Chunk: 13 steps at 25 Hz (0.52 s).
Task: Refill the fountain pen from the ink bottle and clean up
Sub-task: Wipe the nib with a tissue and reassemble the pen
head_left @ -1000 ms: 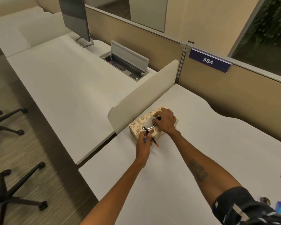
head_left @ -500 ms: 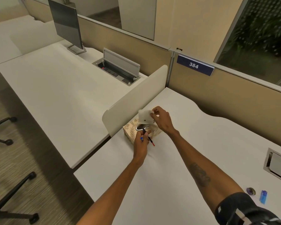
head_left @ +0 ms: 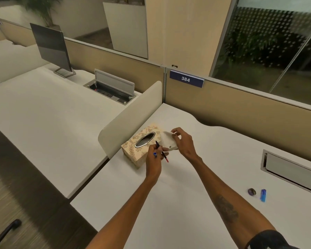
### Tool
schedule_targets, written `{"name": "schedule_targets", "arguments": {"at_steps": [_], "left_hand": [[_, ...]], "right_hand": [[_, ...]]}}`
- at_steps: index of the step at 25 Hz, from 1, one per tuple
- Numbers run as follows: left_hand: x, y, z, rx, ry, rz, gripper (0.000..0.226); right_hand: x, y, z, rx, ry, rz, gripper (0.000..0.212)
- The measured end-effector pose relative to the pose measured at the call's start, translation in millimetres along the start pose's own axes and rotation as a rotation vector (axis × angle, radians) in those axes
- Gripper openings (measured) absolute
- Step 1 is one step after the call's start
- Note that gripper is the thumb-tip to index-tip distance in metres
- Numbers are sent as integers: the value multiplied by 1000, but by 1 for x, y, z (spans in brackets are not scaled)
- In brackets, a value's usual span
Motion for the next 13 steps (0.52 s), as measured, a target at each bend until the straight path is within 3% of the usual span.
{"name": "schedule_targets", "arguments": {"at_steps": [8,11,13], "left_hand": [[-76,-41,-24,-11,54,202,21],[-111,-62,-34,-21,83,271,24],[-131,-74,-42,-33,77,307,24]], "right_hand": [[102,-64,-35,-185,261,-236,15],[139,-92,-59,-380,439,-380,28],[155,-110,-67,-444,593,-382,40]]}}
Point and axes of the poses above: each hand's wrist, its own y-axis towards the middle knuckle, its own x-axis out of the back of the hand, z = x × y, the point moved 8 cm from there along y, towards the middle knuckle, and after that the axes turned 15 degrees about y, right-handed, at the moved point
